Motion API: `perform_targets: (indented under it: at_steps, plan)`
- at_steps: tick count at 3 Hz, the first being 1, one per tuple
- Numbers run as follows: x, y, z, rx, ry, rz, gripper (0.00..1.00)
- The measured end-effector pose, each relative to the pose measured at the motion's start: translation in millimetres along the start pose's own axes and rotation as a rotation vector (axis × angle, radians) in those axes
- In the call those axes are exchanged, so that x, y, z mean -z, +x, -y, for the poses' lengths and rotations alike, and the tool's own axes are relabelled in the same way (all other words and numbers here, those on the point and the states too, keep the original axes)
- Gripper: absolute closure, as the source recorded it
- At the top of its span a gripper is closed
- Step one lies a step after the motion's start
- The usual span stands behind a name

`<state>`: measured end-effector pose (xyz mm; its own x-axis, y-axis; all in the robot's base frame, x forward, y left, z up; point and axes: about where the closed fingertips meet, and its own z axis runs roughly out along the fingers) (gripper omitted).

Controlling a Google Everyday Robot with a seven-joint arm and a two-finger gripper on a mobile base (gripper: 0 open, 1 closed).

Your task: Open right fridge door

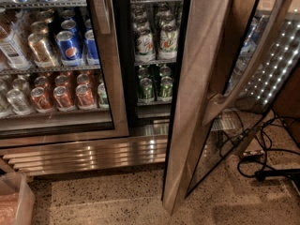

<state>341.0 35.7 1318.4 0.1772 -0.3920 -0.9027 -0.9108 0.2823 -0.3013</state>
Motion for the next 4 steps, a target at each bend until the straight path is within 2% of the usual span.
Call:
perform_targets:
  at_steps: [1, 4]
  plan:
    - [0.0, 0.0, 0.0, 0.0, 0.0, 0.0, 0.73]
    - [0.0, 0.0, 0.0, 0.0, 0.0, 0.0, 0.8]
